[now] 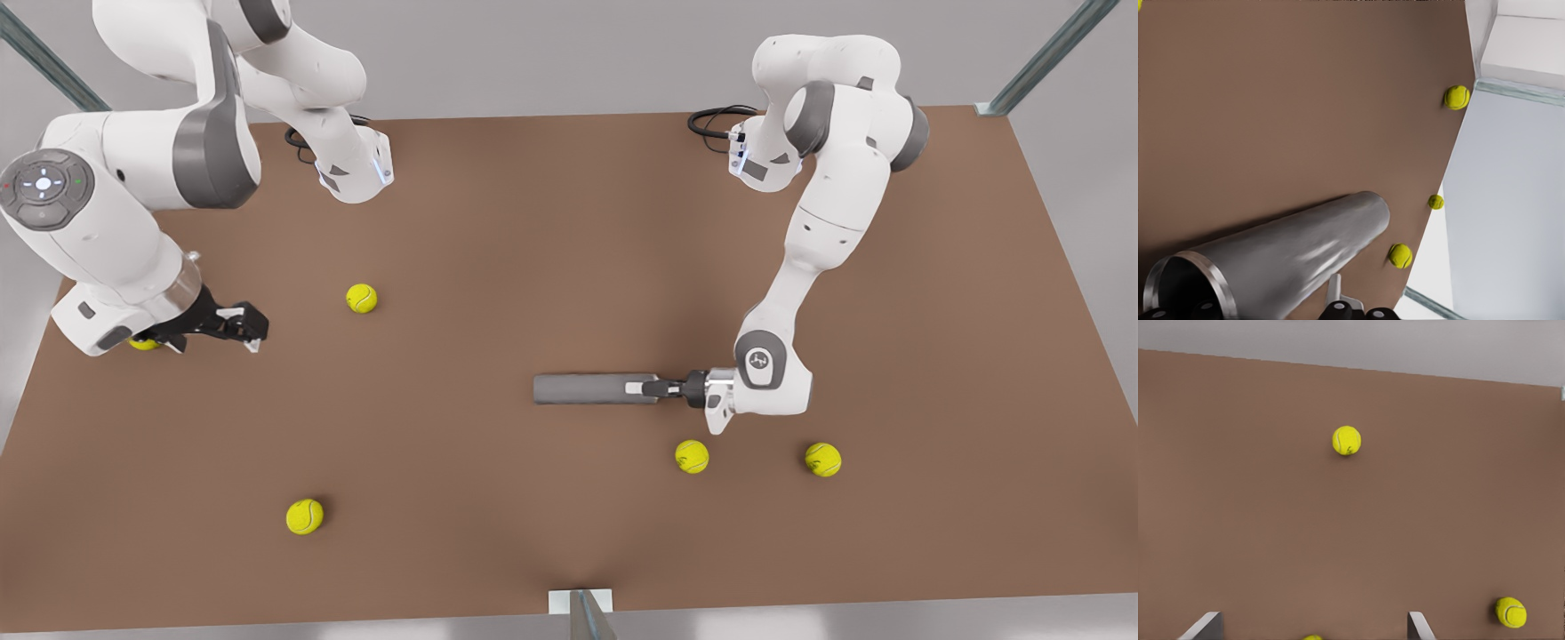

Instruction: Put the tennis tube upright

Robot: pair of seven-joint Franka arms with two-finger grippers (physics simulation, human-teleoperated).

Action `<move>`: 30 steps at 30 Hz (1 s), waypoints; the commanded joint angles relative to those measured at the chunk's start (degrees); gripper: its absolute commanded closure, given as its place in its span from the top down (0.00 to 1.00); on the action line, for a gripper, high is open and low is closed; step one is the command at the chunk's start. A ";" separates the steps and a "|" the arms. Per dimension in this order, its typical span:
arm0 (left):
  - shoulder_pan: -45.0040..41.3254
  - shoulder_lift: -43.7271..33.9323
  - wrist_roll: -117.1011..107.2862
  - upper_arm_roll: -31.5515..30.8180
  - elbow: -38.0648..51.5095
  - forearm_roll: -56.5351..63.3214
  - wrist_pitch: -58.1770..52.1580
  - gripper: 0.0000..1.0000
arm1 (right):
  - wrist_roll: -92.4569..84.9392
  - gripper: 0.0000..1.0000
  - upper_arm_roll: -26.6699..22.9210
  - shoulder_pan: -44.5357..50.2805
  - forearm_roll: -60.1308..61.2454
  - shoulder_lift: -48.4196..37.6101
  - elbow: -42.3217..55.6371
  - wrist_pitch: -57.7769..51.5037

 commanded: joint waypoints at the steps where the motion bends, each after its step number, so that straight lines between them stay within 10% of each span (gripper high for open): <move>1: 0.00 -0.02 -0.01 -0.08 0.09 0.08 -0.17 0.56 | 0.27 1.00 -0.01 -0.01 0.08 0.01 -0.07 0.01; 30: 0.35 -2.04 -0.71 0.00 0.09 0.96 -4.04 0.35 | 0.01 1.00 0.08 3.42 -6.24 0.01 -0.68 -3.42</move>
